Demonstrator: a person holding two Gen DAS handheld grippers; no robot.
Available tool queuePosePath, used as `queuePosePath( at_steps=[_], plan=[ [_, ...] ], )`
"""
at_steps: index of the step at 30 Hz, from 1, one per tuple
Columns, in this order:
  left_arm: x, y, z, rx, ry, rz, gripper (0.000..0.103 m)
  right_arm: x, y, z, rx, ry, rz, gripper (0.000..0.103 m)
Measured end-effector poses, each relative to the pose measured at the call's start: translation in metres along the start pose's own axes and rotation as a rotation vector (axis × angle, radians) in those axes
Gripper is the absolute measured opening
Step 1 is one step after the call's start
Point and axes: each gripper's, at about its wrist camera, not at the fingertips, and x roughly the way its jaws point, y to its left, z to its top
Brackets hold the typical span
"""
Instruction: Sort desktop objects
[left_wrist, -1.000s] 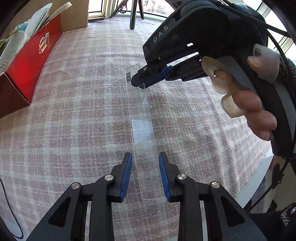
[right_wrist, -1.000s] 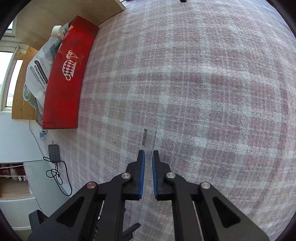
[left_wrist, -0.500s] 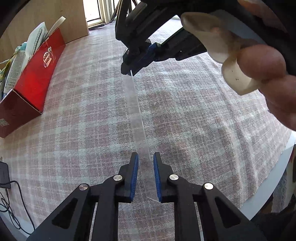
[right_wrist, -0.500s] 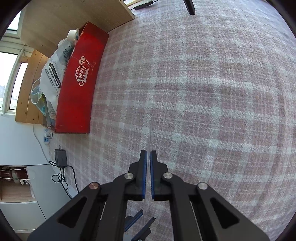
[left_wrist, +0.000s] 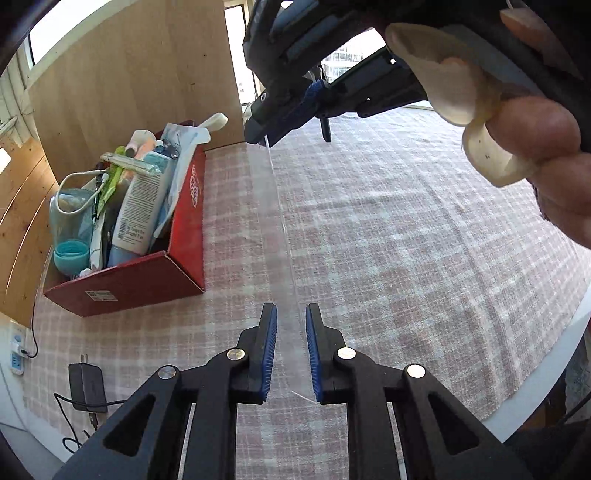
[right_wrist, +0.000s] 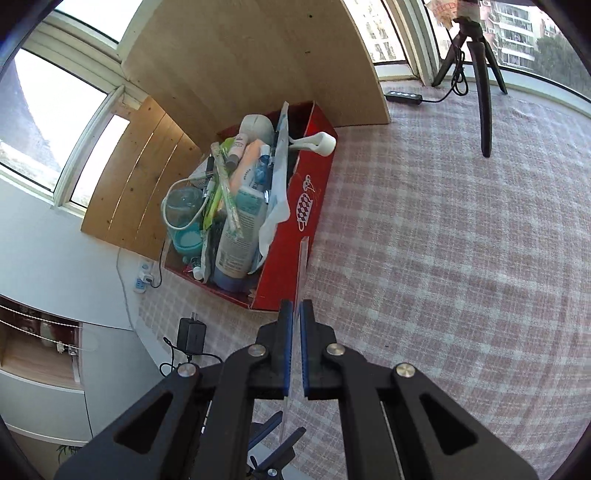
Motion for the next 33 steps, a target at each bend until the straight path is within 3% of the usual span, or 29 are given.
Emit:
queuePosePath(
  at_steps=[9, 15, 19, 20, 22, 23, 24, 28, 33],
  plan=[
    [-0.013, 0.100, 0.042, -0.055, -0.094, 0.056, 0.015, 0.012, 0.112, 0.073, -0.128, -0.075, 0.001, 0.004],
    [-0.017, 0.147, 0.065, -0.070, -0.110, 0.091, 0.015, 0.036, 0.154, 0.116, -0.161, -0.091, -0.006, 0.004],
    [0.005, 0.178, 0.079, -0.099, -0.101, 0.130, 0.018, 0.063, 0.170, 0.142, -0.206, -0.044, 0.012, 0.005],
    [0.010, 0.186, 0.082, -0.117, -0.098, 0.155, 0.022, 0.070, 0.173, 0.148, -0.220, -0.028, 0.003, 0.010],
    [0.026, 0.206, 0.084, -0.174, -0.102, 0.161, 0.047, 0.074, 0.172, 0.154, -0.219, -0.054, -0.081, 0.034],
    [0.031, 0.215, 0.084, -0.203, -0.110, 0.138, 0.048, 0.073, 0.171, 0.155, -0.222, -0.080, -0.123, 0.055],
    [0.036, 0.222, 0.083, -0.224, -0.119, 0.120, 0.048, 0.070, 0.170, 0.154, -0.238, -0.111, -0.151, 0.066],
    [0.036, 0.238, 0.076, -0.264, -0.125, 0.091, 0.049, 0.062, 0.161, 0.146, -0.300, -0.152, -0.226, 0.067],
    [0.031, 0.248, 0.062, -0.324, -0.095, 0.029, 0.052, 0.053, 0.136, 0.134, -0.258, -0.141, -0.226, 0.067]
  ],
)
